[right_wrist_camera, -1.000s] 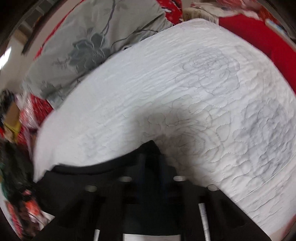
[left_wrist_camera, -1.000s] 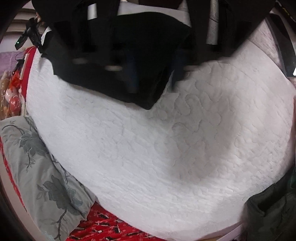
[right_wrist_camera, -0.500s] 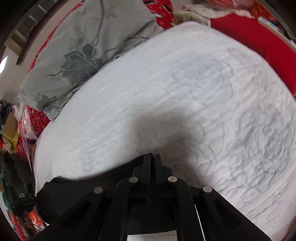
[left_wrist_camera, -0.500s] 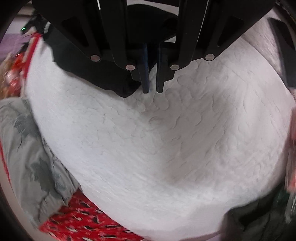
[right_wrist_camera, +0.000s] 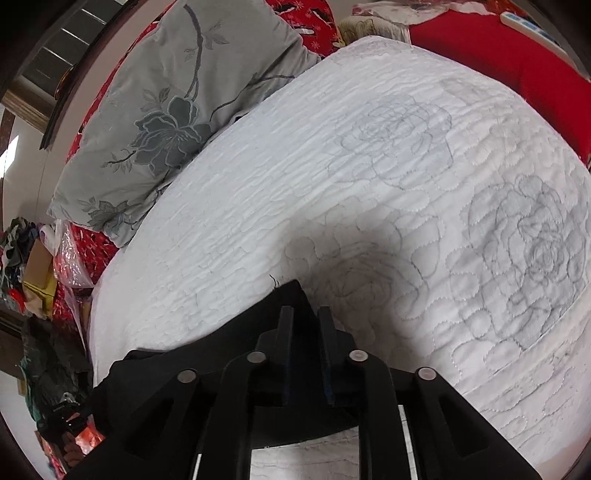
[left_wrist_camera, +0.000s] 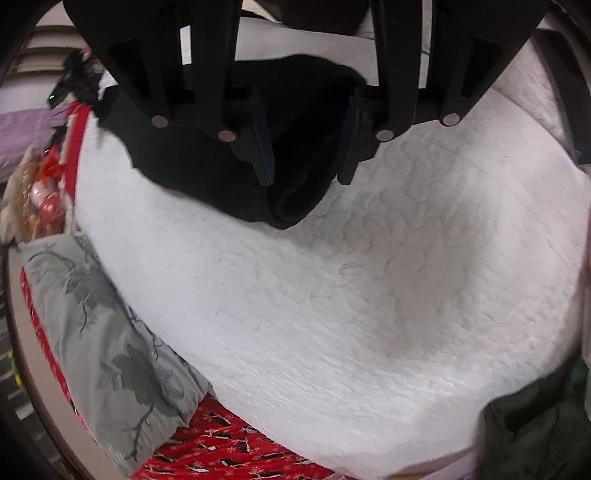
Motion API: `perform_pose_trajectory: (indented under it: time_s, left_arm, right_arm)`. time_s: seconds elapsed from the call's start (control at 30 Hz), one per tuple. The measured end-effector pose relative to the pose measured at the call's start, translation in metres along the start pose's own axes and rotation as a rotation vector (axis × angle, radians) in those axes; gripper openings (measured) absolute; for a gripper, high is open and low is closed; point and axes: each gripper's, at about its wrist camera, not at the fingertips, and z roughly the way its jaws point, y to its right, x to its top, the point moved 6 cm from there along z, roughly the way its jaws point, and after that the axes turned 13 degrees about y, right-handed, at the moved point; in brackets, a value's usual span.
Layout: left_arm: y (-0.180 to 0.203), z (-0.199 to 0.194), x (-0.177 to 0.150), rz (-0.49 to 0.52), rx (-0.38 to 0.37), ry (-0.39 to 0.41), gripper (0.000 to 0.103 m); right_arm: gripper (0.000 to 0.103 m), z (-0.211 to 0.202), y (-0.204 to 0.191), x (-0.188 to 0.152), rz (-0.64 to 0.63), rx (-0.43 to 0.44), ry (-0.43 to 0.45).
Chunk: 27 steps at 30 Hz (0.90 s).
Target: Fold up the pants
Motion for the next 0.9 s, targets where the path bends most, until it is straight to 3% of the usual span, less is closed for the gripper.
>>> perform_pose_trajectory:
  time_s: [0.07,0.2,0.27,0.33,0.47,0.5,0.57,0.6,0.63,0.7,0.73,0.9]
  left_arm:
    - [-0.002,-0.006,-0.001,-0.002,-0.041,0.013,0.033]
    - [-0.005,-0.012,-0.002,-0.058,-0.128,0.013,0.053]
    - [-0.003,-0.012,0.0,-0.064,-0.145,0.023,0.054]
    - [-0.005,-0.008,0.0,-0.039,-0.1,0.021,0.059]
    - [-0.002,0.016,-0.006,0.048,0.019,-0.024,0.059]
    - [-0.001,0.021,-0.007,0.068,0.048,-0.025,0.058]
    - [0.005,0.028,-0.009,0.107,0.093,-0.023,0.03]
    - [0.008,0.028,-0.008,0.103,0.098,-0.024,0.025]
    - [0.01,0.025,-0.003,0.091,0.103,0.004,0.021]
    - [0.01,0.021,0.005,0.103,0.147,0.073,0.015]
    - [0.008,0.025,0.005,0.139,0.218,0.085,0.015]
    - [0.006,0.027,0.005,0.182,0.346,0.081,0.015]
  right_arm:
    - [0.023,-0.001,0.0,-0.001,0.005,0.009,-0.004]
    - [0.029,-0.001,0.001,-0.006,0.006,0.023,-0.016]
    - [0.029,0.0,0.001,-0.005,0.025,0.031,-0.012]
    - [0.031,0.001,0.004,-0.005,0.055,0.042,-0.013]
    - [0.037,0.006,0.002,-0.007,0.039,0.04,-0.036]
    - [0.037,0.007,0.001,-0.008,0.018,0.031,-0.038]
    - [0.032,0.01,-0.004,-0.009,-0.048,0.01,-0.041]
    - [0.025,0.012,-0.008,-0.01,-0.113,-0.016,-0.049]
    - [0.011,0.013,-0.01,-0.01,-0.143,-0.027,-0.052]
    - [0.011,0.005,-0.016,-0.002,-0.146,-0.008,-0.011]
    - [0.01,0.003,-0.017,0.001,-0.142,0.001,0.005]
    - [0.012,0.017,-0.006,-0.011,-0.182,-0.063,-0.052]
